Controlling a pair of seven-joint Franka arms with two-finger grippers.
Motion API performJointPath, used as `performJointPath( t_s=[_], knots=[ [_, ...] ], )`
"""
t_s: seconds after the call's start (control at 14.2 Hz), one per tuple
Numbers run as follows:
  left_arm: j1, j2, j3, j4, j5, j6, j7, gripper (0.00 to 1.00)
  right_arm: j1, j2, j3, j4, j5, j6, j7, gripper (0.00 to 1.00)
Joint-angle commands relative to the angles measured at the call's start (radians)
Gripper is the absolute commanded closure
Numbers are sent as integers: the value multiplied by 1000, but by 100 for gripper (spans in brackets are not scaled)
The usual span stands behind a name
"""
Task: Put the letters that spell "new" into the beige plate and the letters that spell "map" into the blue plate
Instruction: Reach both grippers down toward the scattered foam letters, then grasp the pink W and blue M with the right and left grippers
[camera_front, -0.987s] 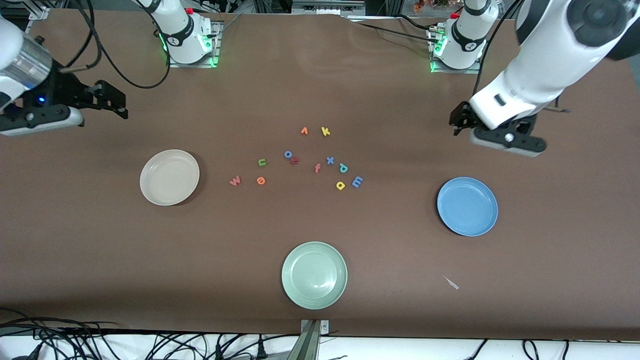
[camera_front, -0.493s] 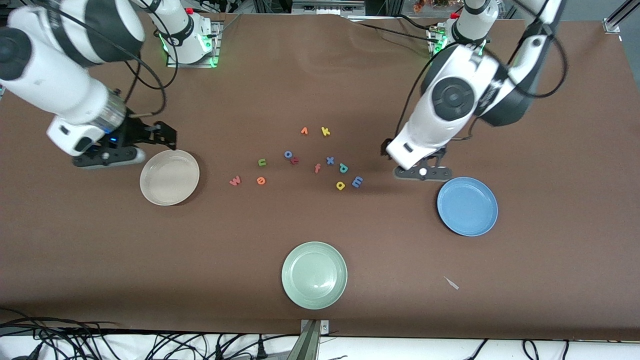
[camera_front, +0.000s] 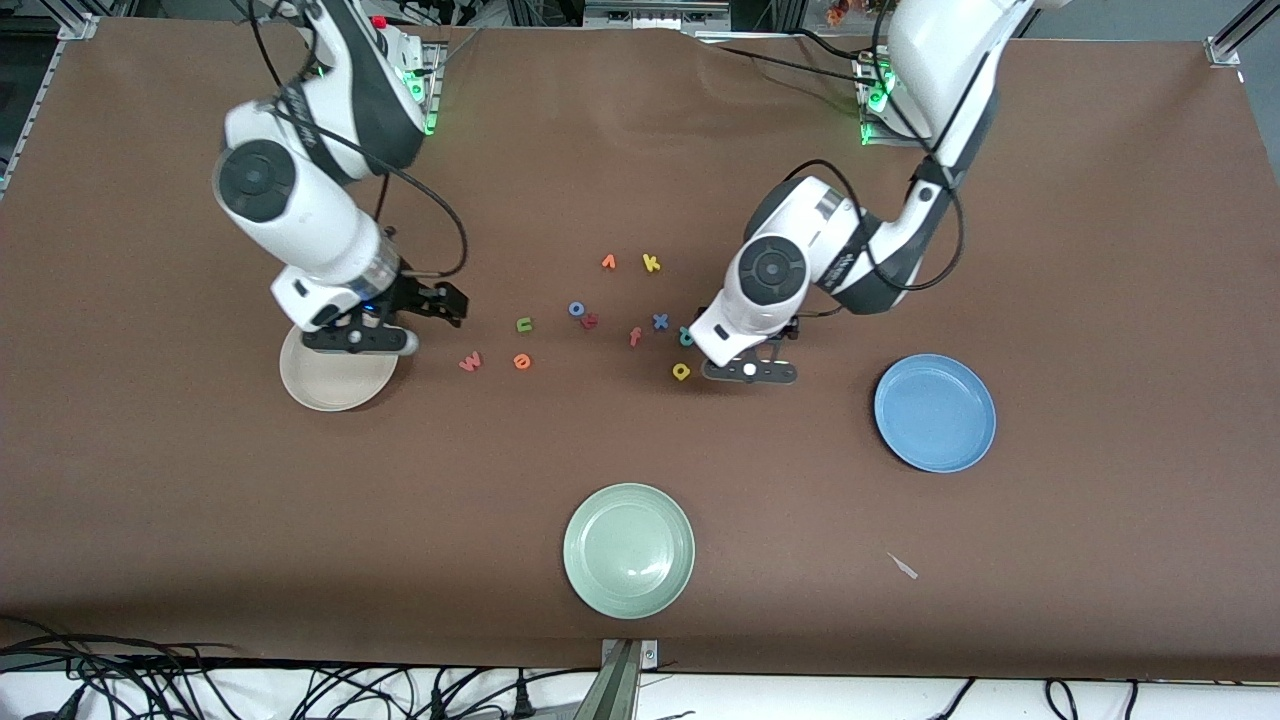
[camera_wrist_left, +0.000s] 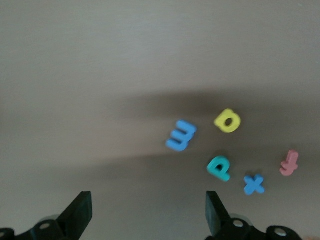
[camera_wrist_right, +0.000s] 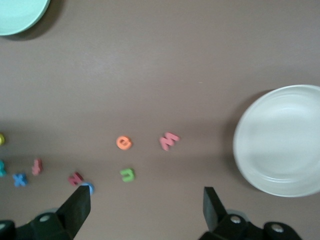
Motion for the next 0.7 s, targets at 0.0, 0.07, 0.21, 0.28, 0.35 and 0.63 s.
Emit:
performJointPath(
  t_s=[0.0,0.07,0.21,0.28,0.35,0.63],
  knots=[
    [-13,55,6,24,32,70,64,0,41,88,-3,2,-27,82,94,0],
    [-13,70,6,24,34,90,75,7,41,100,-4,-6,-37,97,94,0],
    [-15,92,6,24,35,122,98,34,38,126,-11,-23,-40,145,94,0],
    [-13,98,6,24,35,140,101,44,37,149,-12,-35,-44,185,94,0],
    [-13,104,8,24,35,145,111,51,37,162,-18,-63,-44,237,96,0],
    [-13,126,11,22,35,183,154,58,37,182,-37,-196,-43,432,97,0]
  ],
)
